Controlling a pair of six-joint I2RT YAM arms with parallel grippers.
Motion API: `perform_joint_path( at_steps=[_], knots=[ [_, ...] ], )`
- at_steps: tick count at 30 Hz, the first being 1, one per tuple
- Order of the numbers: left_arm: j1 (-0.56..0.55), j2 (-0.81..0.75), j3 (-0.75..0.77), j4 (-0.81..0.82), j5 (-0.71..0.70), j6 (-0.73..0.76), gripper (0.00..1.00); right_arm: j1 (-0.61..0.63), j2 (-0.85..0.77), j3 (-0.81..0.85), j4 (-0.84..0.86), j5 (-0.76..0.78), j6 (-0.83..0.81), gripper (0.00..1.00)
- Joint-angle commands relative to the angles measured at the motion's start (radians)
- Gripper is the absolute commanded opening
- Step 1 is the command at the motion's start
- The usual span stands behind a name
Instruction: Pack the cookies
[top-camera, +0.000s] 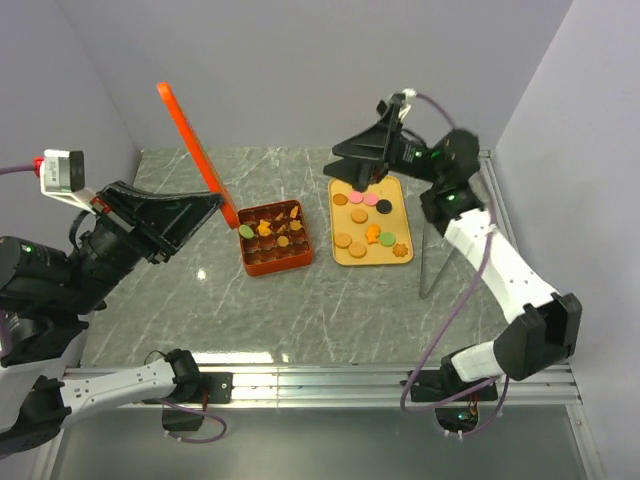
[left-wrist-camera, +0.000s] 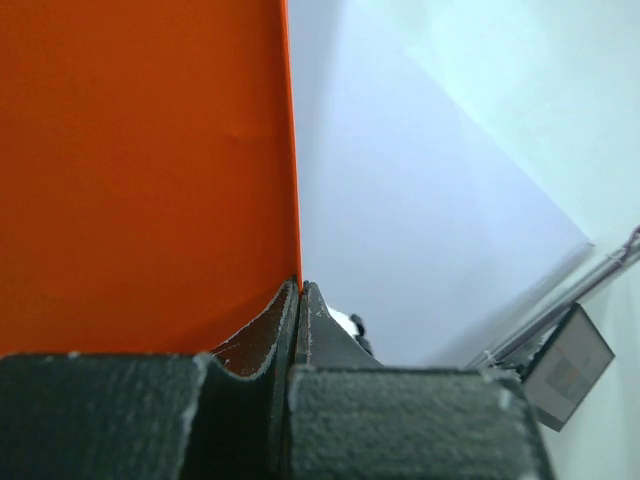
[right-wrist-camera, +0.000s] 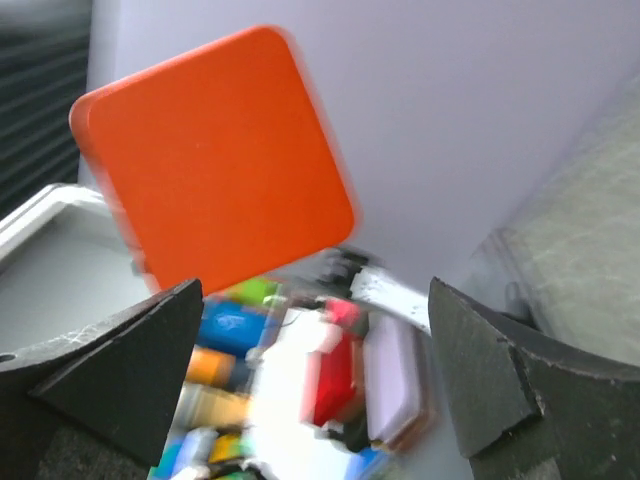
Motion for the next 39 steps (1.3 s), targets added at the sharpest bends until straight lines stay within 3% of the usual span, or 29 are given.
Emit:
perform_joint_path(
  at_steps=[1,2,5,12,17,23,26,32,39],
  knots=[
    [0.002,0.014,0.024,0.157,0.096,0.058,0.00,0.048,0.053,-0.182,0.870,0.079,0.569,1.00],
    [0.001,0.014,0.010,0.177,0.110,0.055,0.00,0.092,0.082,-0.186,1.040,0.102,0.621,1.00],
    [0.001,0.017,-0.030,0.271,0.165,0.038,0.00,0.158,0.167,-0.183,1.202,0.143,0.734,1.00],
    [0.002,0.038,-0.094,0.429,0.257,0.001,0.00,0.295,0.289,-0.042,1.226,0.204,0.755,1.00],
    [0.002,0.061,-0.121,0.481,0.279,-0.028,0.00,0.344,0.332,0.076,1.255,0.235,0.804,1.00],
    [0.002,0.077,-0.133,0.509,0.299,-0.057,0.00,0.367,0.331,0.097,1.310,0.306,0.847,0.99],
    [0.002,0.072,-0.139,0.510,0.294,-0.066,0.00,0.372,0.340,0.131,1.330,0.310,0.873,0.89],
    [0.002,0.046,-0.130,0.438,0.247,-0.056,0.00,0.376,0.320,0.139,1.351,0.312,0.881,0.50],
    [0.002,0.021,-0.101,0.276,0.171,-0.053,0.01,0.375,0.279,0.105,1.359,0.287,0.878,0.22]
  ],
)
